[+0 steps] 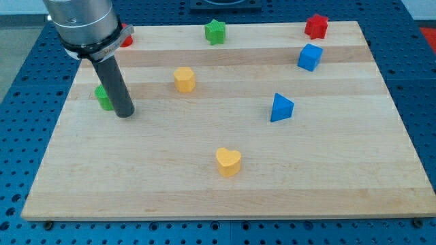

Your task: Place yellow hexagon below blue cube

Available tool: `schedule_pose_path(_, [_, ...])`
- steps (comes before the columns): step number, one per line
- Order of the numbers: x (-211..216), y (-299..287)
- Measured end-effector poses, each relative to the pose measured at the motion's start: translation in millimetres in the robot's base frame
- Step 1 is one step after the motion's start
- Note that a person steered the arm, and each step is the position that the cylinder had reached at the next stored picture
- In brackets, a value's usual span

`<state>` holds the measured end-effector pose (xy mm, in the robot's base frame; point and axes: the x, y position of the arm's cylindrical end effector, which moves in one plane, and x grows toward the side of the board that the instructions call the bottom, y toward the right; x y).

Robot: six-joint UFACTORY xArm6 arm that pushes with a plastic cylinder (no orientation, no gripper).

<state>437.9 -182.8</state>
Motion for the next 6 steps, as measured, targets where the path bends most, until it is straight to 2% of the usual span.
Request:
schedule_pose_path(1, [9.4,11.8])
schedule_pose_path(2, [36.6,33.0])
schedule_pose_path(3, [38.1,56.2])
schedule_pose_path(6, [-19.5,35.6])
